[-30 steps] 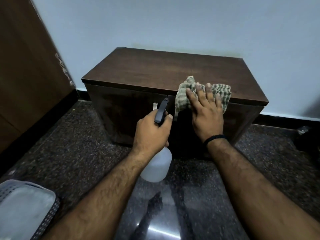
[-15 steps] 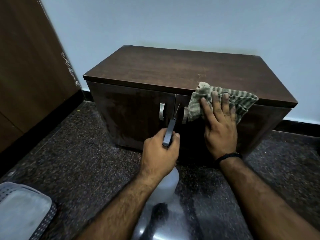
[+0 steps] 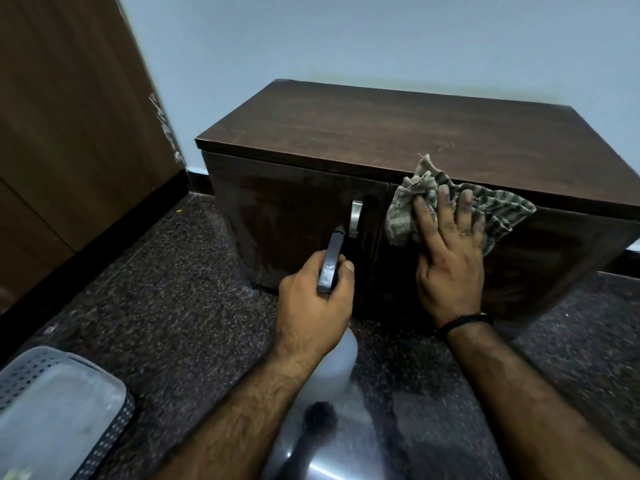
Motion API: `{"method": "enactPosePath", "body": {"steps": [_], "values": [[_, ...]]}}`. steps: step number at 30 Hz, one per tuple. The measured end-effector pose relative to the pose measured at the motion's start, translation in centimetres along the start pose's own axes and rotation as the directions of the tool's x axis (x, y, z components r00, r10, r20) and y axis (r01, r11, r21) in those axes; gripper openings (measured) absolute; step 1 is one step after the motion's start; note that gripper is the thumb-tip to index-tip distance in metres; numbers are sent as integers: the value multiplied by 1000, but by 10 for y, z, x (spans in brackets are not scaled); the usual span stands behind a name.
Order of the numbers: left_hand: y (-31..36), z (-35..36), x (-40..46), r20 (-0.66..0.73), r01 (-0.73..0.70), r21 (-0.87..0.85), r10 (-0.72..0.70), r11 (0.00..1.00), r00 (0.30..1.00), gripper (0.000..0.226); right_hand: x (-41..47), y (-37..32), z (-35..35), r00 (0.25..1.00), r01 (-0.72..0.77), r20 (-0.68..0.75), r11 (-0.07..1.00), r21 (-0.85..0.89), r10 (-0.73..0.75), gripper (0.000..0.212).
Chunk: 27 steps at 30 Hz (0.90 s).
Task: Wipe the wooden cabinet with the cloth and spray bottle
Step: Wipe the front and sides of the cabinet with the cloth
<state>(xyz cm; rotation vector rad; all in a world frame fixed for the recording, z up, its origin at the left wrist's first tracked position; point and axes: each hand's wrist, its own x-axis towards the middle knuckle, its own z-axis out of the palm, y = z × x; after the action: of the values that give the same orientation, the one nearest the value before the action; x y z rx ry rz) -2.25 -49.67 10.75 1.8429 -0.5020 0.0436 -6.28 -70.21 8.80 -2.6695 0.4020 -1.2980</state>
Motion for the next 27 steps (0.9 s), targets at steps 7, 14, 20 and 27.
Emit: {"method": "enactPosePath", "body": {"steps": [7, 14, 20, 27], "values": [[-17, -39, 17, -56, 7, 35, -5, 999, 998, 16, 9, -29, 22, 999, 28, 29, 999, 23, -29, 74], [-38, -69, 27, -106, 31, 78, -23, 996, 994, 20, 23, -59, 45, 992, 121, 27, 992, 22, -122, 72], [-54, -88, 34, -134, 52, 68, -42, 996, 990, 18, 30, -74, 65, 986, 166, 27, 985, -47, -165, 73], [-66, -106, 46, -121, 22, 59, -14, 998, 993, 12, 44, -99, 98, 963, 266, 79, 953, -144, -257, 70]]}}
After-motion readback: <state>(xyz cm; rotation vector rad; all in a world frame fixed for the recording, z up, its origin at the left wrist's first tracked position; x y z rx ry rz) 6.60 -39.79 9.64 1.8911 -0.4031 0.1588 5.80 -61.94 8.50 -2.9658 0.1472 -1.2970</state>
